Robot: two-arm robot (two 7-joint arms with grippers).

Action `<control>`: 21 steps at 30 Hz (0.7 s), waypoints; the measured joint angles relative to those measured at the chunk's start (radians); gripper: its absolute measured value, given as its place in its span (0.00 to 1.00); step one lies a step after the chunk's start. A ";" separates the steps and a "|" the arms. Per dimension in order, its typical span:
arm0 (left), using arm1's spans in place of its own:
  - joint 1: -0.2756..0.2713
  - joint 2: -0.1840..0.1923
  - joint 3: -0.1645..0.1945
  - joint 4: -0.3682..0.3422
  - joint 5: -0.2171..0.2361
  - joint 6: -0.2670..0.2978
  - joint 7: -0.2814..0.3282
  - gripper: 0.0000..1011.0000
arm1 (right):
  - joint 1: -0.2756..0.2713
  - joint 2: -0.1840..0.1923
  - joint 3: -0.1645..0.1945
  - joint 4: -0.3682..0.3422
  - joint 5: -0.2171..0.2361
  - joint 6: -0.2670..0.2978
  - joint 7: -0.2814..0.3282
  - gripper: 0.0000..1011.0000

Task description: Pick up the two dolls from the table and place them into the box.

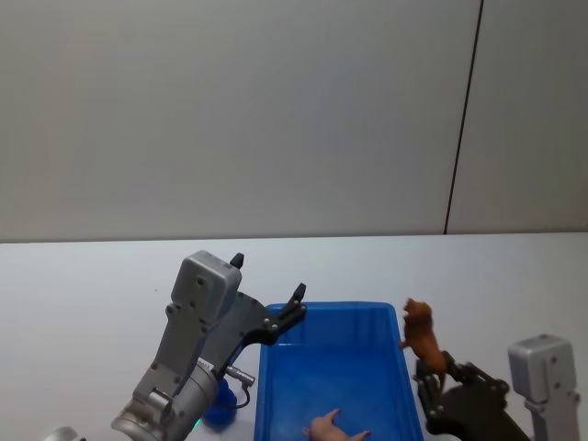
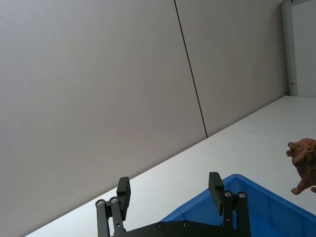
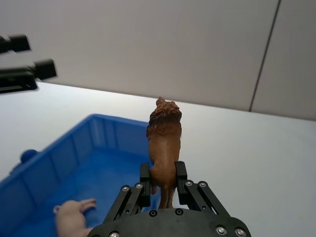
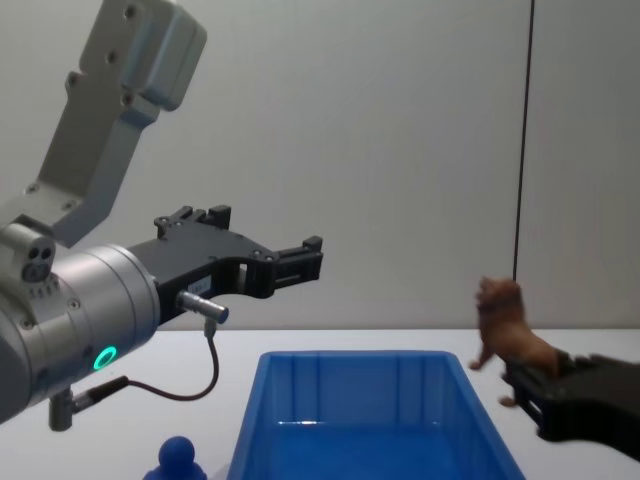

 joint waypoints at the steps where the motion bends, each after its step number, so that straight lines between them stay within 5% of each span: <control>1: 0.000 0.000 0.000 0.000 0.000 0.000 0.000 0.99 | 0.003 -0.001 -0.001 -0.001 0.000 -0.002 0.010 0.28; 13: 0.000 0.000 0.000 0.000 0.000 0.000 0.000 0.99 | 0.075 -0.050 -0.025 0.040 -0.007 -0.004 0.135 0.31; 21: 0.000 0.000 0.000 0.000 0.000 0.000 0.000 0.99 | 0.112 -0.076 -0.034 0.085 -0.014 0.009 0.163 0.60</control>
